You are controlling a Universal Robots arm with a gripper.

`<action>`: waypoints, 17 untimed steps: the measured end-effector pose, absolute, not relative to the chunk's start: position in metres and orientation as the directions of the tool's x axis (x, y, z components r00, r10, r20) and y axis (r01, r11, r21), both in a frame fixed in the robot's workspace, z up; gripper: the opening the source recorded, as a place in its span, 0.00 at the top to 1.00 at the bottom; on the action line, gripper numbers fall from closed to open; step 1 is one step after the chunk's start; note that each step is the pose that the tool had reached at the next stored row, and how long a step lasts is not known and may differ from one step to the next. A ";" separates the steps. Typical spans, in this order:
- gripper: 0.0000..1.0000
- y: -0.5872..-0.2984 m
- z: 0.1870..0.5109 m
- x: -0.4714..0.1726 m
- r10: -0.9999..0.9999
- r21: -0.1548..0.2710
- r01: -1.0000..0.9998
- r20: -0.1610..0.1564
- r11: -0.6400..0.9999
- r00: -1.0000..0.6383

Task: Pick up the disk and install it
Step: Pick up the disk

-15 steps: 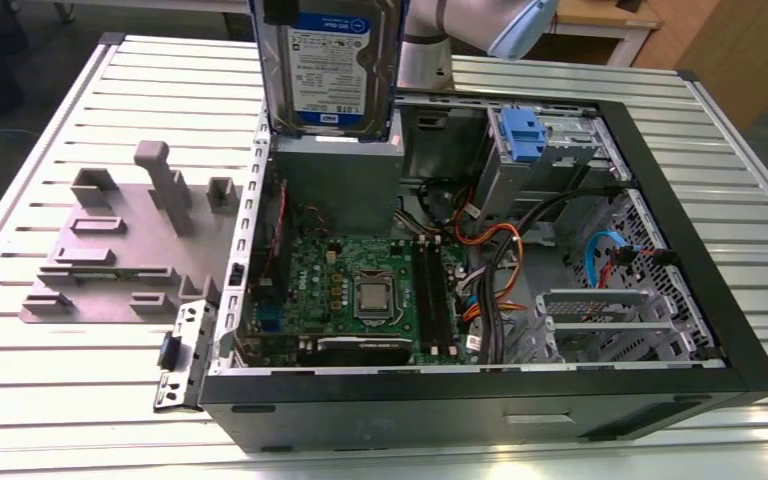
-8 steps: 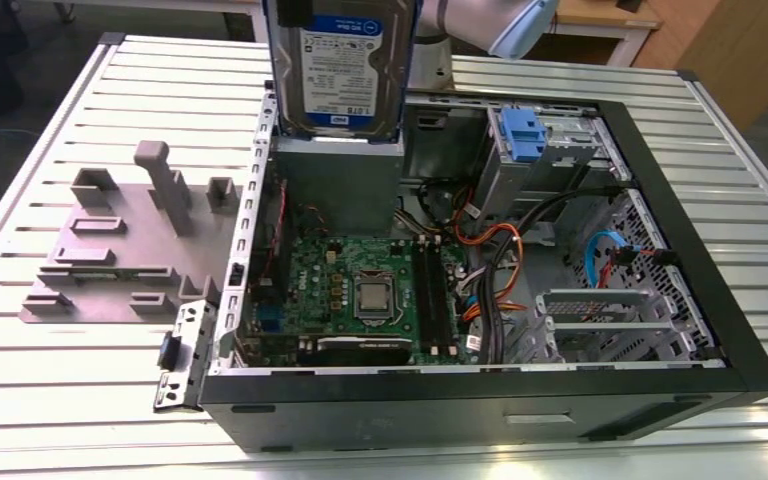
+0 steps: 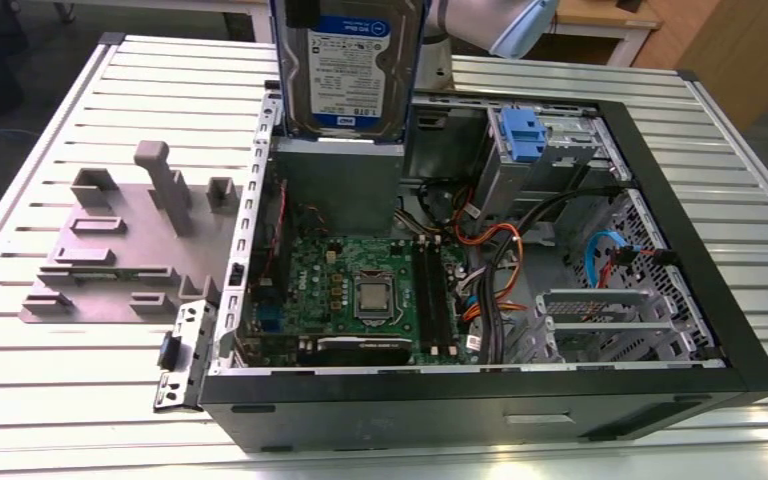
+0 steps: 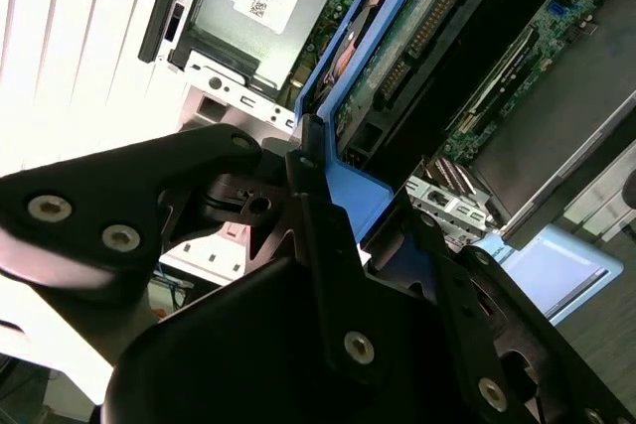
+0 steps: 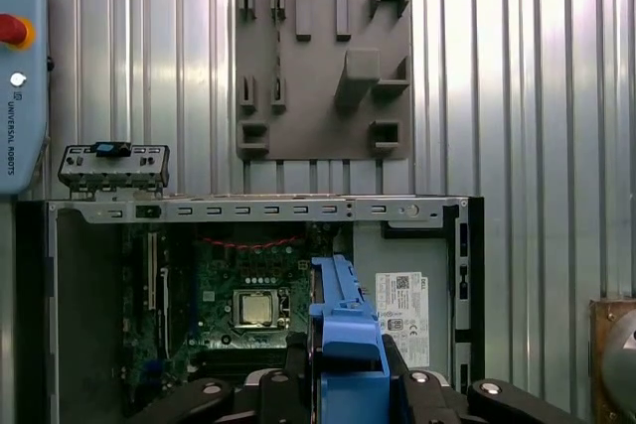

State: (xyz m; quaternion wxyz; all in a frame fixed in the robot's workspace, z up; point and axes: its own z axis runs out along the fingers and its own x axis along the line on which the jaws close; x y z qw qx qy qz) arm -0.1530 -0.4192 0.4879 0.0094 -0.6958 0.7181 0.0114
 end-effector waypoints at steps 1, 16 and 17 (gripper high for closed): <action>0.63 -0.419 0.488 -0.153 -0.999 0.003 -1.000 -0.029 0.031 -0.031; 0.63 -0.434 0.488 -0.152 -0.999 0.003 -0.999 -0.029 0.034 -0.034; 0.63 -0.434 0.488 -0.151 -0.999 0.003 -0.999 -0.029 0.034 -0.034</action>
